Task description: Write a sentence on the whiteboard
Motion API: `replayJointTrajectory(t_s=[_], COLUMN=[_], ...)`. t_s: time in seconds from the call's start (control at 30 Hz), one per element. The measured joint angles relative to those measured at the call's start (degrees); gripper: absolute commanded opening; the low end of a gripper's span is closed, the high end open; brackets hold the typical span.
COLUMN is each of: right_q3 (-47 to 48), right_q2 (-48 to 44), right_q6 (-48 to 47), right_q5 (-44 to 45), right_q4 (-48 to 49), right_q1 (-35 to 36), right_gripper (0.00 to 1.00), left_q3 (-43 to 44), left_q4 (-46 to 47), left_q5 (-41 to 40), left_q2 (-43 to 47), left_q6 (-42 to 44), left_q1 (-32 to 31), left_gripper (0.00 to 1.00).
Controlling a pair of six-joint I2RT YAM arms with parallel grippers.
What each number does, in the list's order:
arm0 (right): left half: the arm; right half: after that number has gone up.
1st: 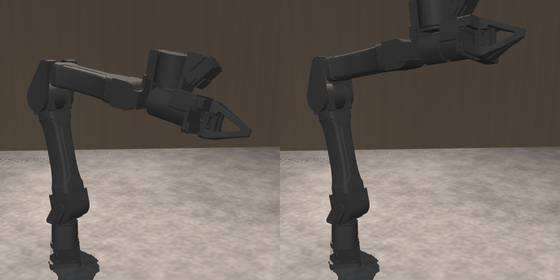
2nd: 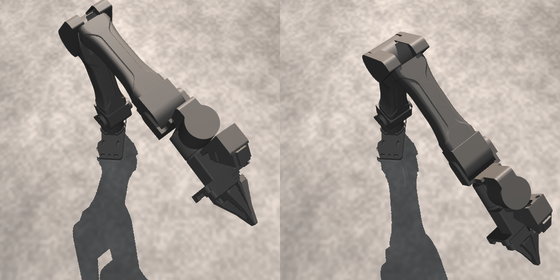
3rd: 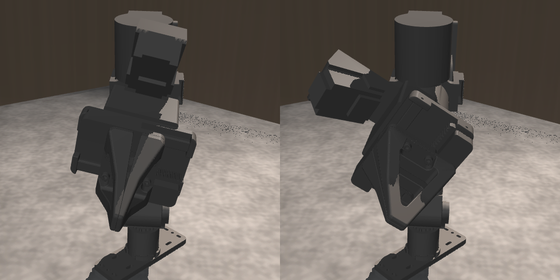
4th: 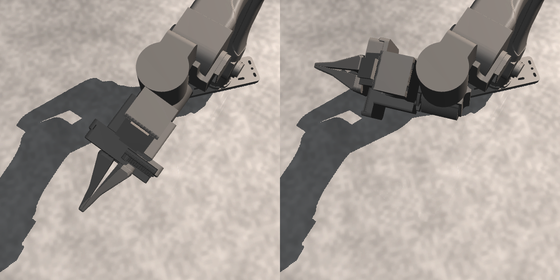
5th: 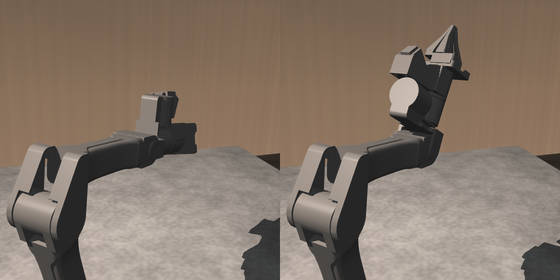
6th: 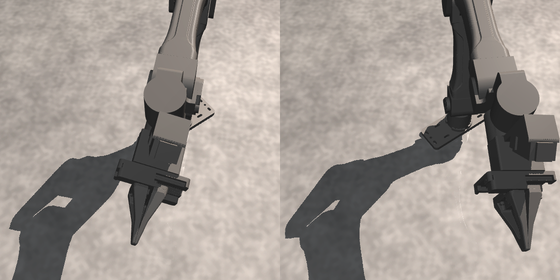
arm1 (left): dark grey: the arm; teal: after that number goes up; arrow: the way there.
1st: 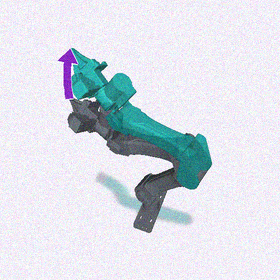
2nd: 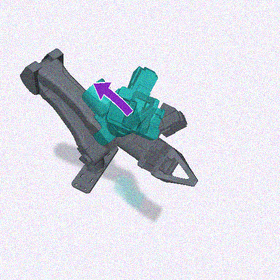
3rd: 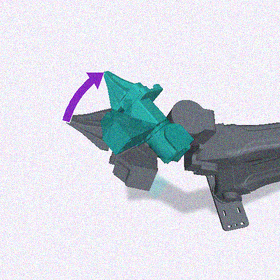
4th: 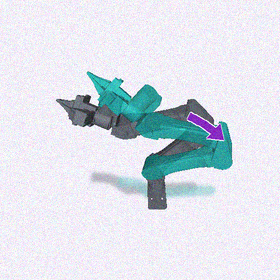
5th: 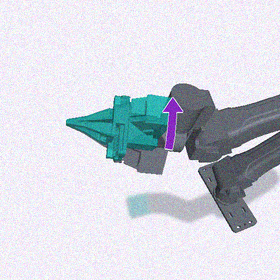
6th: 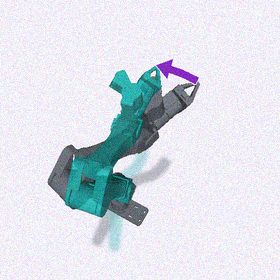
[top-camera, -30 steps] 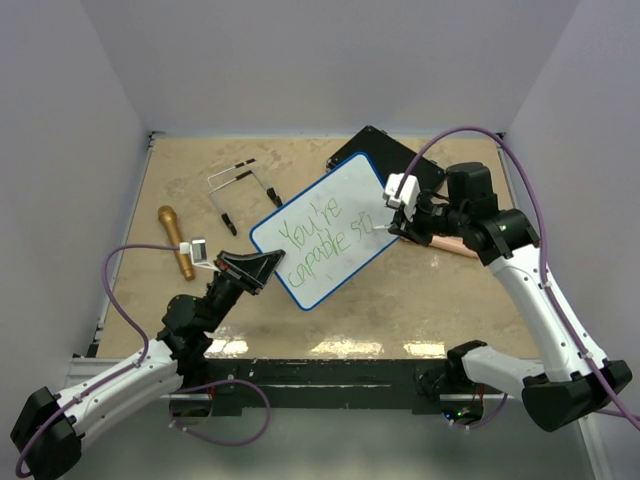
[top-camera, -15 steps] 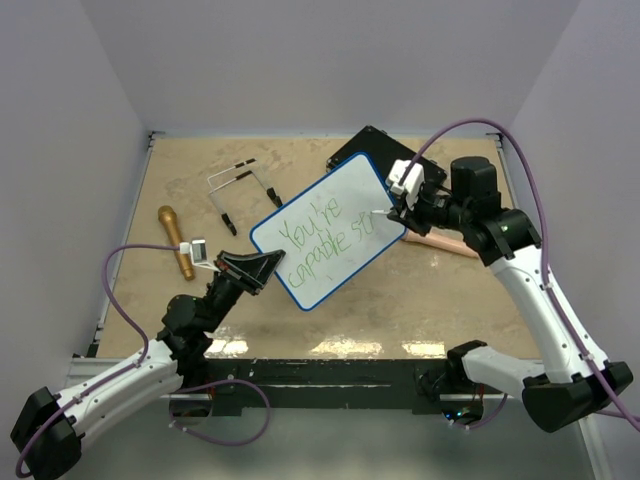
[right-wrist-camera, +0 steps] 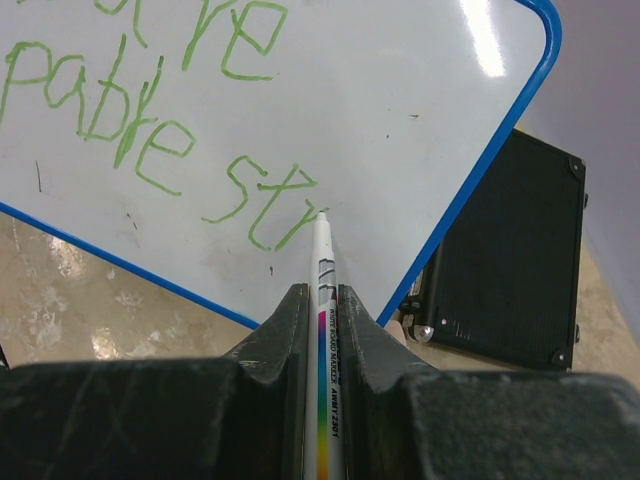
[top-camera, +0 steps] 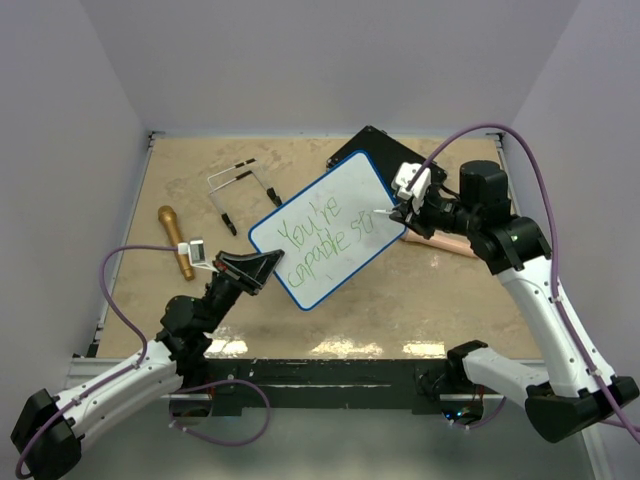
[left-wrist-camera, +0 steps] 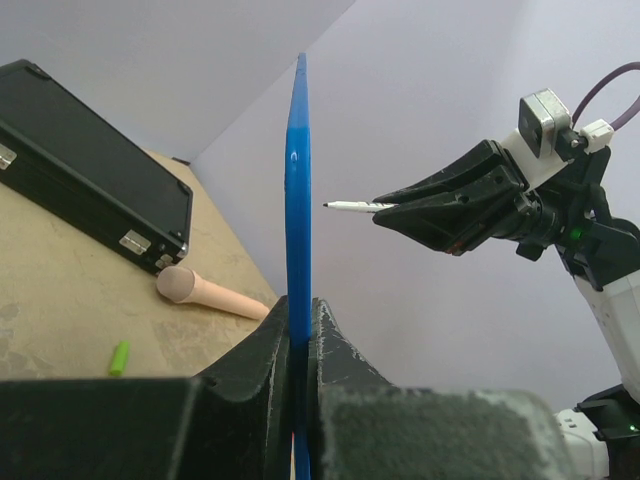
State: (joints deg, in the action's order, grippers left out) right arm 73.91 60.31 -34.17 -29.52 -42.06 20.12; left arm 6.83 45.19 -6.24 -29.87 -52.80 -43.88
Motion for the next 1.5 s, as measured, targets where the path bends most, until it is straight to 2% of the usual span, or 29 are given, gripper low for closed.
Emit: replayJointTrajectory(t_s=[0.97,1.5], right_q3=[0.0,0.5], right_q2=[1.2,3.8], right_q6=[-3.3,-0.4], right_q5=[-0.2,0.1], right_q4=[-4.0,-0.9], right_q1=[-0.7,-0.7], right_gripper=[0.00,0.00], left_q3=[0.0,0.0], left_q4=[-0.7,-0.7], left_q5=[0.0,-0.6], left_q2=[1.6,0.8], left_q6=[0.0,0.9], left_q1=[0.0,0.0], left_gripper=[0.00,0.00])
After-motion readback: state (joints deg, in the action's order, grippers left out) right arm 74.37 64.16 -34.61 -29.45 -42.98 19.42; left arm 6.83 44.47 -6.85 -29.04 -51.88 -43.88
